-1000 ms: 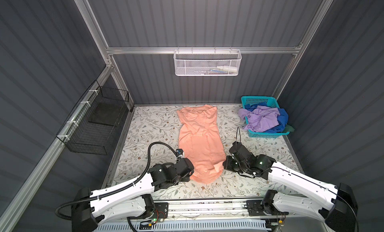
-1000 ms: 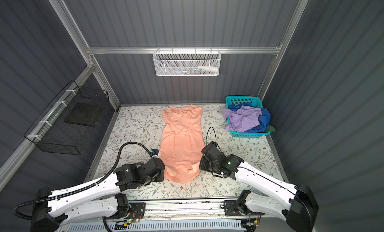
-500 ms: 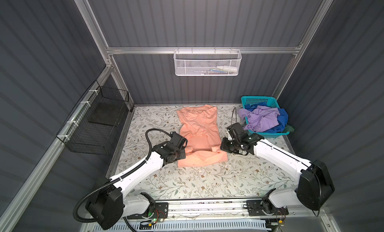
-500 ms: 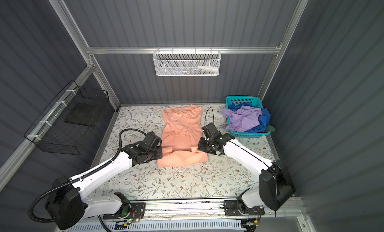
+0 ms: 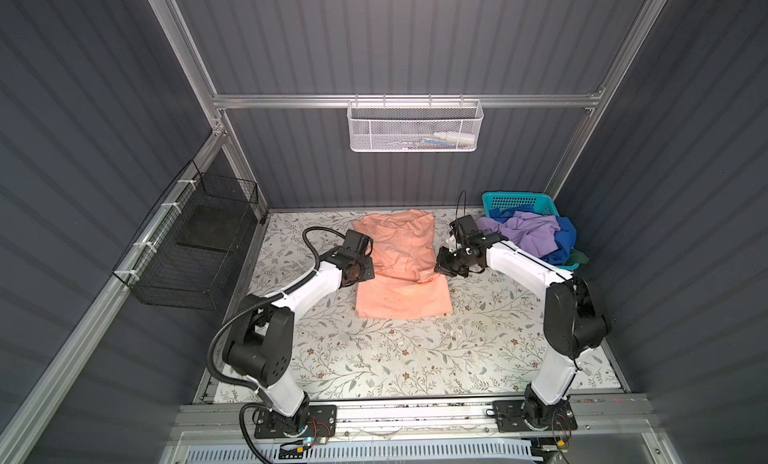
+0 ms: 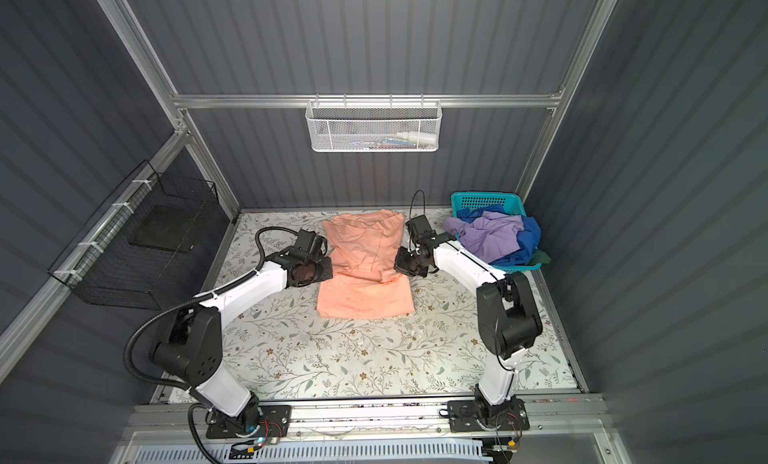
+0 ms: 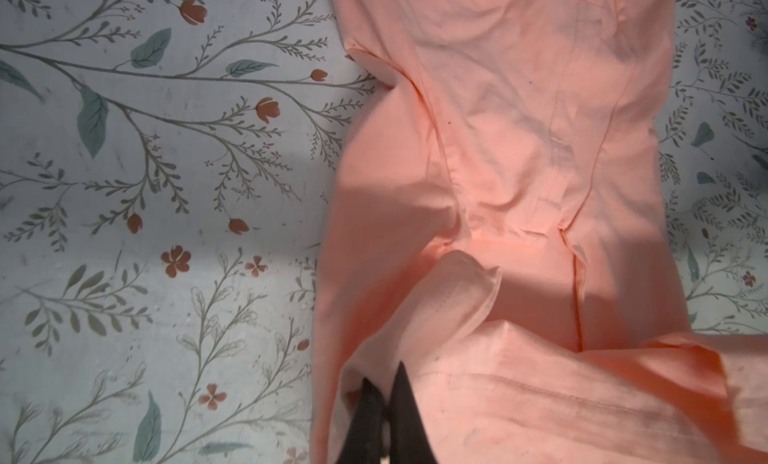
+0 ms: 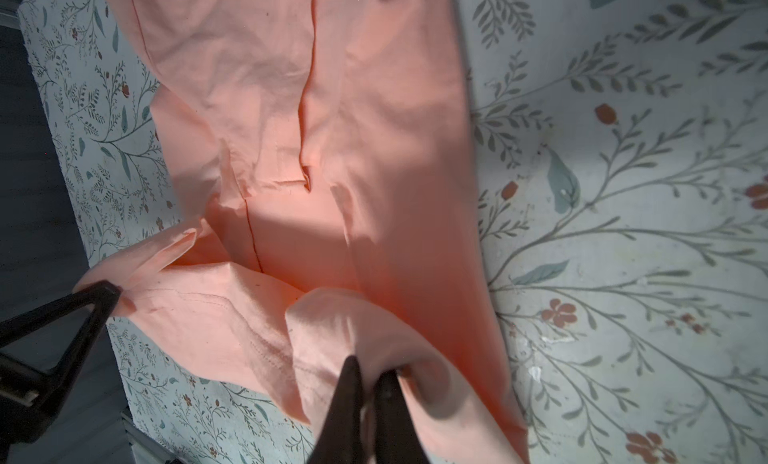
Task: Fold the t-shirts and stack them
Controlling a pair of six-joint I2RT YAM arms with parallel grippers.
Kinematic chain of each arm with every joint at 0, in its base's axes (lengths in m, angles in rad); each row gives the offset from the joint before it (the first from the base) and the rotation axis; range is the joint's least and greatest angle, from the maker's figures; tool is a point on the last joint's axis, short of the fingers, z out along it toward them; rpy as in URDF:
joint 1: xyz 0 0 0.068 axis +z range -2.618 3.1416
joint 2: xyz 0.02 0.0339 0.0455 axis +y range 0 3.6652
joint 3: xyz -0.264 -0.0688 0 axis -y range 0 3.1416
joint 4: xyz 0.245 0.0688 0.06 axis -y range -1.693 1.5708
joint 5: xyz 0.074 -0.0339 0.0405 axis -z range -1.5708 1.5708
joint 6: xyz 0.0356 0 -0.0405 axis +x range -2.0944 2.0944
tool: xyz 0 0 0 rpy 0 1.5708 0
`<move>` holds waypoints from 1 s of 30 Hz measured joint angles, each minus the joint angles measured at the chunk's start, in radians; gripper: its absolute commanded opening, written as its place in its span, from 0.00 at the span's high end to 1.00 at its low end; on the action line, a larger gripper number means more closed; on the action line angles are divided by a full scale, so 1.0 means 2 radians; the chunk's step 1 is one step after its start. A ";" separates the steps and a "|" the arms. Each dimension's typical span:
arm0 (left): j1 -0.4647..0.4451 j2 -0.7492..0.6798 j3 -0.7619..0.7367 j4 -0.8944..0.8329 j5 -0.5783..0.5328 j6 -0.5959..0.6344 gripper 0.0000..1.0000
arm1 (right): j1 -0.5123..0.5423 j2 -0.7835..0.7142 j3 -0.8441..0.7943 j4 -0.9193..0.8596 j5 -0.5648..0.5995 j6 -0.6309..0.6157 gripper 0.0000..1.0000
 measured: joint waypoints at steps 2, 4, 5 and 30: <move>0.008 0.021 0.014 0.002 0.007 0.005 1.00 | -0.005 0.021 0.024 -0.005 -0.005 -0.004 1.00; 0.018 0.039 0.025 0.003 0.016 0.009 1.00 | -0.010 0.040 0.043 -0.007 -0.014 -0.006 1.00; 0.024 0.048 0.032 0.003 0.023 0.010 1.00 | -0.013 0.049 0.050 -0.008 -0.019 -0.007 1.00; 0.068 -0.074 0.014 0.033 0.070 0.039 0.00 | -0.063 -0.037 -0.055 0.000 -0.044 -0.019 0.17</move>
